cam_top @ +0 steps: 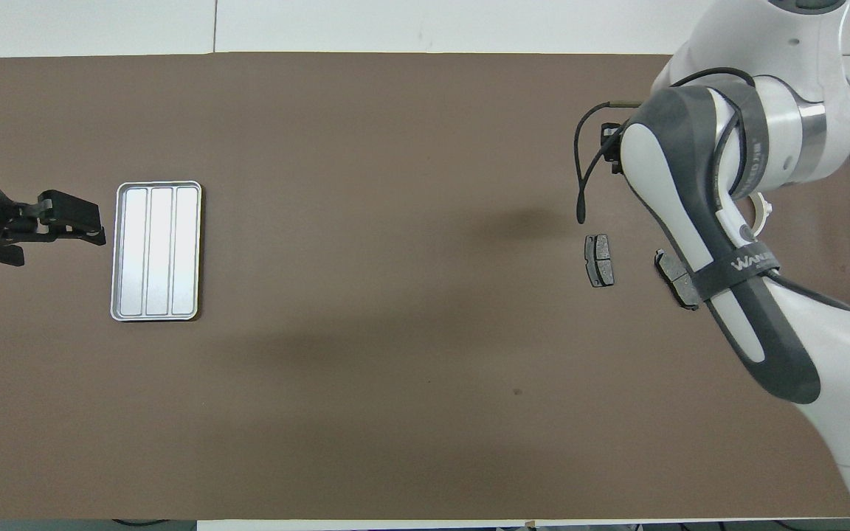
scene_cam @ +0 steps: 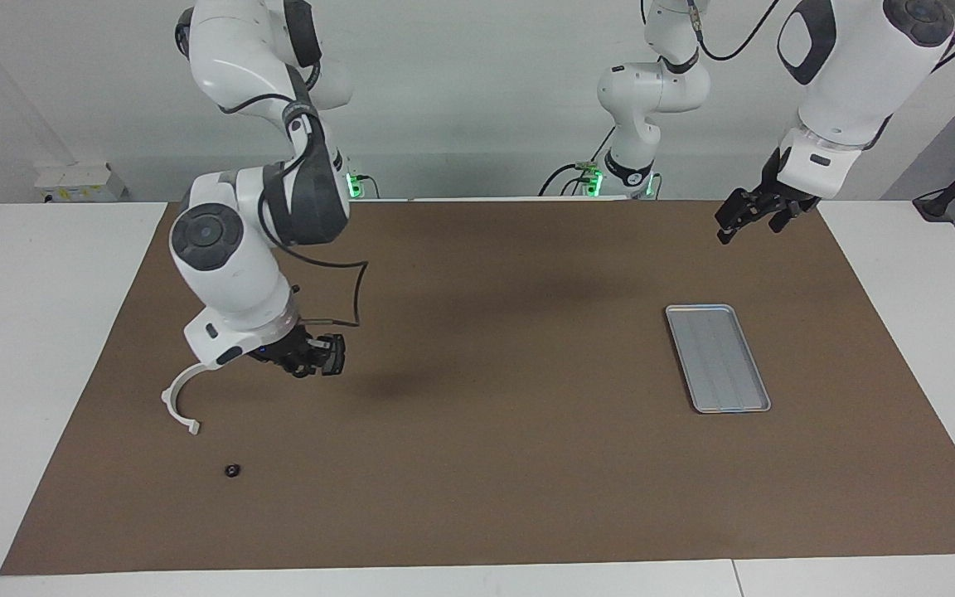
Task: Pick bearing gear from pile to tray
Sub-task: 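Carry the bearing with the right gripper to mid-table and release it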
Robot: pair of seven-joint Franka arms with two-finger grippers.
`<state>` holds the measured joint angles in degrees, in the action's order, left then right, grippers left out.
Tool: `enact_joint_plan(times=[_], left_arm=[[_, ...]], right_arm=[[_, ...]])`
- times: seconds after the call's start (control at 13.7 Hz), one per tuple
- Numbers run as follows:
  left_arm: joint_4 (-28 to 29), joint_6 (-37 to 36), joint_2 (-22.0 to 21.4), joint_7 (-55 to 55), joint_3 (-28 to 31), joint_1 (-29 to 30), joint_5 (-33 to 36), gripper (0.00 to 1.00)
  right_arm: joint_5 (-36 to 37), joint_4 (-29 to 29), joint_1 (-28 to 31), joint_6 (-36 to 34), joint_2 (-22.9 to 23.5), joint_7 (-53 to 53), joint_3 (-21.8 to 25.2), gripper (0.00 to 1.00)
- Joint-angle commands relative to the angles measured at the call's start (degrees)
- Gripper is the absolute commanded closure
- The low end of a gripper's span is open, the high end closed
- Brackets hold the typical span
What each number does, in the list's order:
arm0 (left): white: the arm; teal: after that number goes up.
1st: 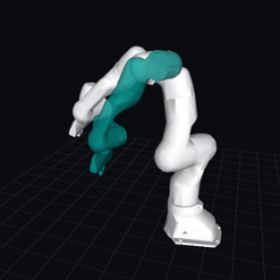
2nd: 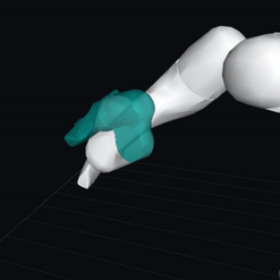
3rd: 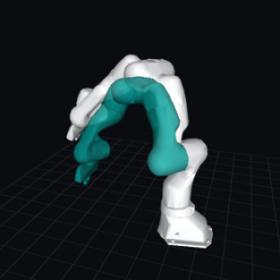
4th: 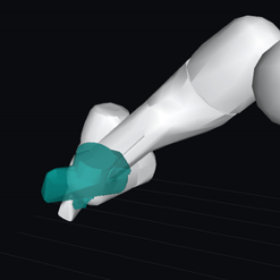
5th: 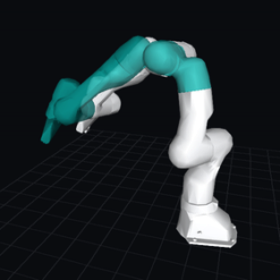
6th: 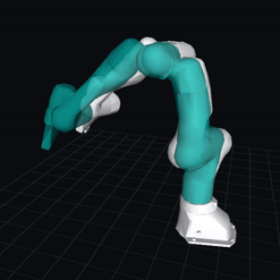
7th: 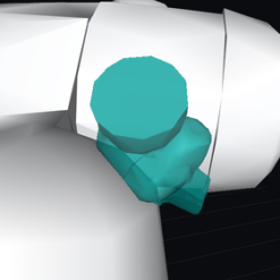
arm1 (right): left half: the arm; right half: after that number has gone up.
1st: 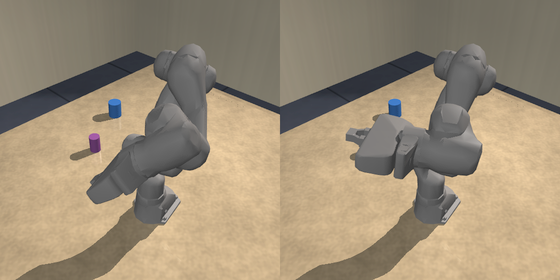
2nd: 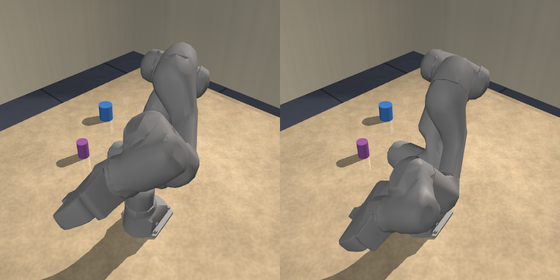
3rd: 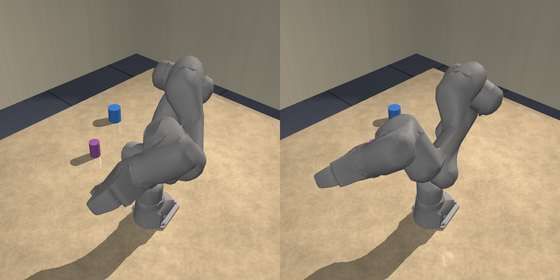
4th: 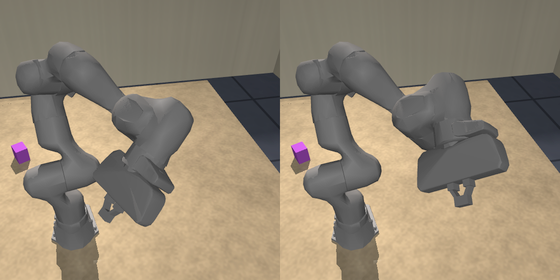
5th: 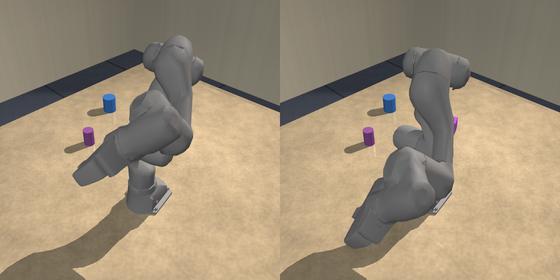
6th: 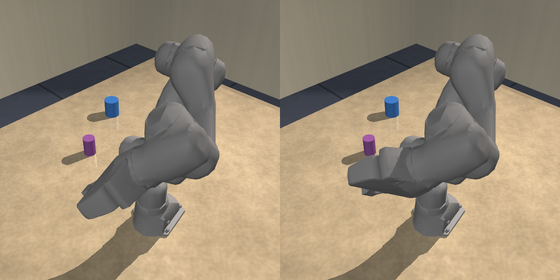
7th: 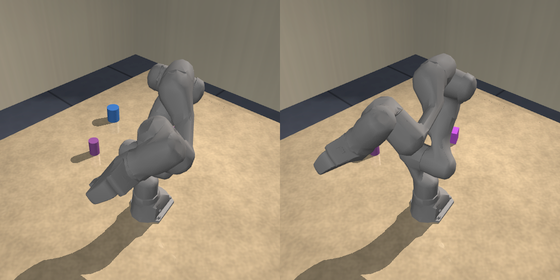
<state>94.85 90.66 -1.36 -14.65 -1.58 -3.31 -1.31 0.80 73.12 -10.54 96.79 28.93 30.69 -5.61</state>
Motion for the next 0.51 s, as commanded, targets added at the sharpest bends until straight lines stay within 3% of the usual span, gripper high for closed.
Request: enact_joint_plan(times=[0.0,0.44], left_arm=[[1.31,-0.04,-1.37,0.06,0.35,-0.29,-0.8,0.0],[1.31,-0.04,-1.37,0.06,0.35,-0.29,-0.8,0.0]], right_arm=[[-0.36,-2.89,-4.82,-0.55,0.96,14.69,-1.86,1.0],[-0.36,-4.22,-16.16,3.22,1.83,35.81,-3.44,1.0]])
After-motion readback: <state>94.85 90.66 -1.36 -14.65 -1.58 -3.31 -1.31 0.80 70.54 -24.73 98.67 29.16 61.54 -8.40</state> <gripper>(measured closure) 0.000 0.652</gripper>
